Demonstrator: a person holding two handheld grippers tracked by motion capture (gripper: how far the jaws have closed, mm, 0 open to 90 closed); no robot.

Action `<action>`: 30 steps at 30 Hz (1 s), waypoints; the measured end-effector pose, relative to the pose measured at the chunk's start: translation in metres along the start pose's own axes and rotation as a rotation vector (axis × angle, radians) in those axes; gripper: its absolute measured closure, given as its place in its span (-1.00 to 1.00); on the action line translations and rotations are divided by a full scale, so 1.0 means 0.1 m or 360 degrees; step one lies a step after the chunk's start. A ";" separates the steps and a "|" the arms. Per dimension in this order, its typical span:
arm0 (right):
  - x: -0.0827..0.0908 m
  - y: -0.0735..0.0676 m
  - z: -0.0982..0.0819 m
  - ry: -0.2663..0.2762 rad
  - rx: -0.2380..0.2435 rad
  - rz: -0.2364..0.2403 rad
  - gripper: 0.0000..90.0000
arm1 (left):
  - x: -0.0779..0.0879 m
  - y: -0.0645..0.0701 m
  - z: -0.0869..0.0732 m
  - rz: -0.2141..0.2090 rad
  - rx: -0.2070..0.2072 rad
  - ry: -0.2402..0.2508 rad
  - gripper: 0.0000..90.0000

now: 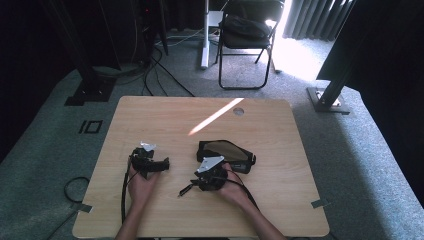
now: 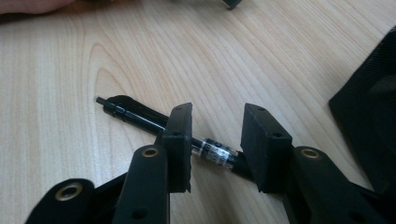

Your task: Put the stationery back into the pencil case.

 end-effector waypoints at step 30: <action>-0.01 0.02 -0.01 -0.0090 0.0076 -0.0119 0.67 | 0.00 0.00 0.00 0.0000 0.0001 0.0000 -0.97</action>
Point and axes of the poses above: each handheld gripper's, and its own axes: x roughly backward along the jaws, z roughly out of its top, y roughly to its right, the point moved 5 cm from there along -x, roughly forward along the jaws, and after that the axes turned 8 degrees about -x, right-handed, at the moved point
